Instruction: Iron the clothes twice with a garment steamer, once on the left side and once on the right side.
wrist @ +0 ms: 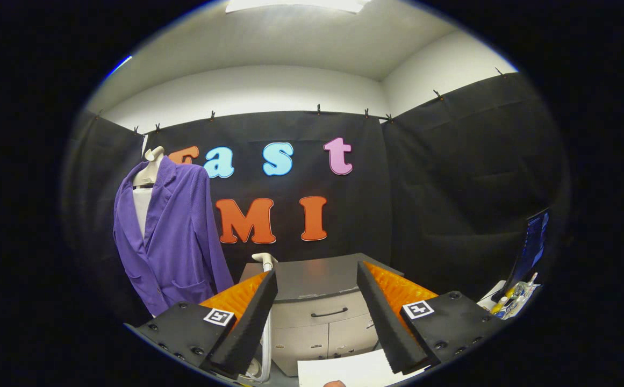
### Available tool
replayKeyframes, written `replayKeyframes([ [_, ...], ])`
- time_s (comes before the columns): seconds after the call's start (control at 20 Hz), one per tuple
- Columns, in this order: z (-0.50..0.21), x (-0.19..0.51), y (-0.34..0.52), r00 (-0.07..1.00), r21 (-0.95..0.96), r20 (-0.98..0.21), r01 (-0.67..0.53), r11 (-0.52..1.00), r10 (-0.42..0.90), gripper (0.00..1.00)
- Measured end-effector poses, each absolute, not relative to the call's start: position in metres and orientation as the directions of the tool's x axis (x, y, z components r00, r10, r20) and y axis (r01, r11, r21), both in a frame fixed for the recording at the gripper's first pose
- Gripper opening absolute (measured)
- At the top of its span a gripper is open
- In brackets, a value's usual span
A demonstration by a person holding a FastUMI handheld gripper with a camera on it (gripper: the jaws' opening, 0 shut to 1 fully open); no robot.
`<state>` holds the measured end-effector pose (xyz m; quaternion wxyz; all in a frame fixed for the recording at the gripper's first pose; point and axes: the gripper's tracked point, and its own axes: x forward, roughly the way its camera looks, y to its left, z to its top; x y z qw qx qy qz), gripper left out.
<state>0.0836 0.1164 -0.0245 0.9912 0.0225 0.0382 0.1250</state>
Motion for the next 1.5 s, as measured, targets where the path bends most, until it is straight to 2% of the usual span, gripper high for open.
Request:
replayKeyframes([
  [0.35, -0.036, 0.182, 0.190, 0.949, 0.078, -0.145, -0.272, 0.959, 0.281, 0.98],
  [0.65, -0.042, 0.279, 0.287, 0.905, 0.168, -0.215, -0.336, 0.927, 0.367, 0.98],
  [0.8, -0.054, 0.330, 0.318, 0.896, 0.146, -0.264, -0.329, 0.933, 0.357, 0.98],
  [1.2, -0.153, 0.430, 0.368, 0.803, 0.153, -0.500, -0.287, 0.946, 0.324, 0.99],
  [1.5, -0.217, 0.469, 0.378, 0.712, 0.200, -0.635, -0.223, 0.954, 0.300, 0.99],
])
